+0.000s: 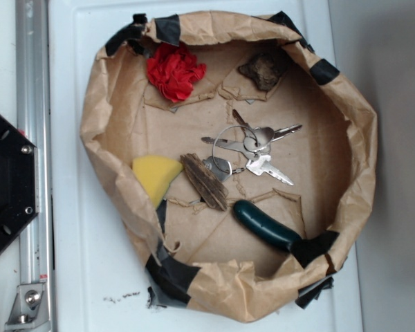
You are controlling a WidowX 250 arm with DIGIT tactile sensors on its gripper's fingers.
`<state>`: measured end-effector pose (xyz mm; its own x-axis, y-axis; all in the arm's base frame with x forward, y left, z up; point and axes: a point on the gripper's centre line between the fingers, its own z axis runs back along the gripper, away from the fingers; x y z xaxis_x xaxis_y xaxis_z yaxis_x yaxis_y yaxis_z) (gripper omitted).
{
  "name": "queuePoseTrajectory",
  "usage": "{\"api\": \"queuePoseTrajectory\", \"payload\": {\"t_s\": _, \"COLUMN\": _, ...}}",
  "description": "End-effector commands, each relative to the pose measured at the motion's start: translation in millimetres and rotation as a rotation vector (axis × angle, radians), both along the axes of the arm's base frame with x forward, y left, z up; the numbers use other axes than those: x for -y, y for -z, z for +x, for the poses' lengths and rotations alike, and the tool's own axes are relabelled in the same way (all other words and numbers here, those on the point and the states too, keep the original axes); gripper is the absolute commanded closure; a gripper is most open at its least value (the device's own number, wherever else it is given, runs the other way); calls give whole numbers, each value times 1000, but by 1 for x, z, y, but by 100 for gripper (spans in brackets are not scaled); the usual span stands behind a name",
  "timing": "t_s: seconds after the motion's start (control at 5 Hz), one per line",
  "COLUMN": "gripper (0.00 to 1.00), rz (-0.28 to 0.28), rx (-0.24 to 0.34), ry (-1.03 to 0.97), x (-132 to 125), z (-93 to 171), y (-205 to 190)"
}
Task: Grab the plastic pickle.
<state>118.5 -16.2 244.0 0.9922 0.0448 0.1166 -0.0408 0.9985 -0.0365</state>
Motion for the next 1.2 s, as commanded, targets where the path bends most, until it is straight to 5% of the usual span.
{"api": "queuePoseTrajectory", "payload": {"t_s": 0.0, "gripper": 0, "rz": 0, "rx": 0, "ry": 0, "x": 0, "z": 0, "y": 0}}
{"api": "queuePoseTrajectory", "payload": {"t_s": 0.4, "gripper": 0, "rz": 28, "rx": 107, "ry": 104, "x": -18, "z": 85, "y": 40}}
{"api": "queuePoseTrajectory", "payload": {"t_s": 1.0, "gripper": 0, "rz": 39, "rx": 125, "ry": 372, "x": -49, "z": 159, "y": 127}}
